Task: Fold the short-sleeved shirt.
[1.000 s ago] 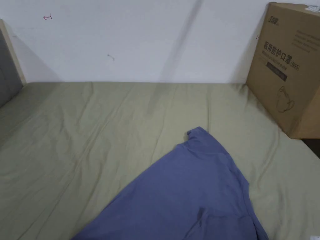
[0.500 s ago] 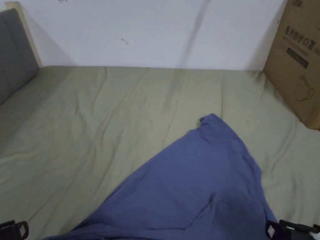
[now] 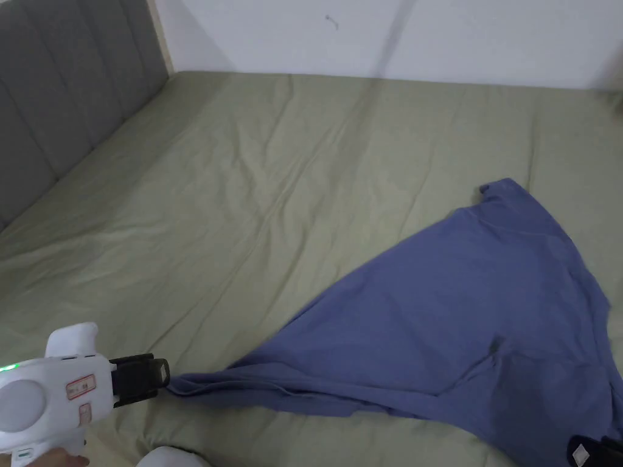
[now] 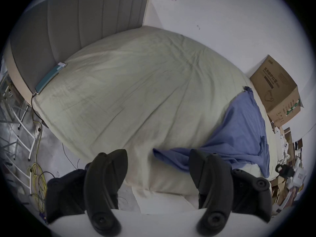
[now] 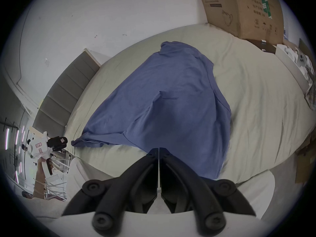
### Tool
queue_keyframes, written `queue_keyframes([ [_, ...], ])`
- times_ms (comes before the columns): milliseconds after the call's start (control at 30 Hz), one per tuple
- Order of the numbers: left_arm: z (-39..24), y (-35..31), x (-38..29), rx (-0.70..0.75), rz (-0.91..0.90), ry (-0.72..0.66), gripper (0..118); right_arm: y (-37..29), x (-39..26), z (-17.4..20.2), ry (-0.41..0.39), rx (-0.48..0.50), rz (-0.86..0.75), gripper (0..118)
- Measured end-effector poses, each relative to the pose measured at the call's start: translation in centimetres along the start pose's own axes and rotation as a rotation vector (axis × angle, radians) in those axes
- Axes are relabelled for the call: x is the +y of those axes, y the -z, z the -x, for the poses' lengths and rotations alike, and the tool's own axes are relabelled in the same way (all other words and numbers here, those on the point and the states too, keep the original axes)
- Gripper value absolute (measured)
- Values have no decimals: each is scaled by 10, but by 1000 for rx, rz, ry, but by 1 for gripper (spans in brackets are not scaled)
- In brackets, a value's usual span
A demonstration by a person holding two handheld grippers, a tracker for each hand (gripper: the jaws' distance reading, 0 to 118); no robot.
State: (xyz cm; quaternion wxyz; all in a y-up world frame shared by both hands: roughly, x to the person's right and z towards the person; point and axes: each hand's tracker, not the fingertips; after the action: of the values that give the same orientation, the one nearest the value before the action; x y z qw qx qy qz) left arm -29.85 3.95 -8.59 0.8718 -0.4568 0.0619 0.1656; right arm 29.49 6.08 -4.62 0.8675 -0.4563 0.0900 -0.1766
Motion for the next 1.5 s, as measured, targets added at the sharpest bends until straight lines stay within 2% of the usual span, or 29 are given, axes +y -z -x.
queue_keyframes([
  [100, 2, 19, 8, -62, 23, -67, 79, -1, -1, -5, 10, -13, 7, 1],
  [167, 4, 39, 10, -72, 120, -88, 78, 0, -3, -9, 14, -34, 21, 1],
  [200, -3, 46, 7, -67, 159, -82, 74, 1, -3, -11, 18, -42, 26, 1],
  [233, -8, 52, 3, -53, 181, -44, 58, 2, -4, -14, 25, -50, 30, 1],
  [300, -19, 55, -3, 58, 142, 115, 41, 3, -5, -18, 49, -68, 34, 1],
  [333, -21, 51, 0, 39, 160, 93, 28, 3, -5, -21, 59, -69, 32, 1],
  [367, -20, 46, 5, 21, 154, 51, 6, 1, -5, -23, 67, -70, 31, 1],
  [433, -17, 43, 8, -1, 154, 28, 5, -1, -4, -26, 70, -80, 24, 1],
  [533, -30, 37, 7, 30, 150, 101, 5, -6, -2, -35, 77, -110, 2, 2],
  [567, -34, 35, 6, 42, 147, 124, 5, -6, -1, -40, 84, -111, 0, 7],
  [600, -39, 31, 6, 45, 139, 123, 5, -4, 0, -44, 94, -109, 8, 24],
  [633, -41, 27, 6, 42, 135, 123, 5, -1, 1, -48, 104, -118, 21, 64],
  [667, -41, 23, 7, 16, 125, 113, 5, 4, 0, -53, 119, -141, 32, 91],
  [700, -43, 19, 7, 1, 112, 93, 5, 11, -1, -57, 127, -159, 56, 95],
  [767, -45, 9, 10, -2, 99, 85, 5, 22, -2, -65, 133, -163, 92, 95],
  [833, -46, 4, 10, -1, 91, 85, 5, 34, -4, -70, 160, -209, 140, 95],
  [900, -45, 1, 13, -10, 89, 84, 5, 40, -7, -73, 160, -171, 165, 94],
  [933, -46, 0, 13, -10, 89, 82, 5, 45, -9, -74, 156, -165, 205, 86],
  [1000, -46, 0, 14, -11, 89, 86, 5, 50, -12, -69, 81, -240, 189, 82],
  [1033, -47, 1, 15, -9, 89, 86, 5, 52, -9, -66, 50, -319, 210, 69],
  [1067, -48, 1, 15, -8, 90, 85, 5, 52, -6, -65, 81, -270, 203, 65],
  [1100, -50, 2, 15, -5, 92, 88, 5, 50, -5, -67, 78, -264, 208, 62],
  [1133, -50, 2, 16, -1, 90, 91, 5, 45, -4, -64, 45, -284, 196, 48],
  [1200, -52, 1, 17, -2, 92, 95, 5, 36, -2, -60, 54, -288, 187, 19],
  [1233, -54, -1, 17, 0, 89, 101, 5, 33, 0, -56, 50, -282, 173, 10],
  [1333, -57, -7, 22, 6, 76, 124, 5, 28, 5, -50, 20, -277, 126, 4],
  [1400, -57, -13, 29, 2, 61, 124, 5, 19, 18, -54, 91, -140, 127, 3],
  [1433, -59, -18, 36, 0, 47, 129, 5, 13, 28, -52, 121, -146, 85, 3],
  [1500, -65, -28, 49, -12, 0, 151, 5, 2, 49, -44, 58, -156, 50, 3],
])
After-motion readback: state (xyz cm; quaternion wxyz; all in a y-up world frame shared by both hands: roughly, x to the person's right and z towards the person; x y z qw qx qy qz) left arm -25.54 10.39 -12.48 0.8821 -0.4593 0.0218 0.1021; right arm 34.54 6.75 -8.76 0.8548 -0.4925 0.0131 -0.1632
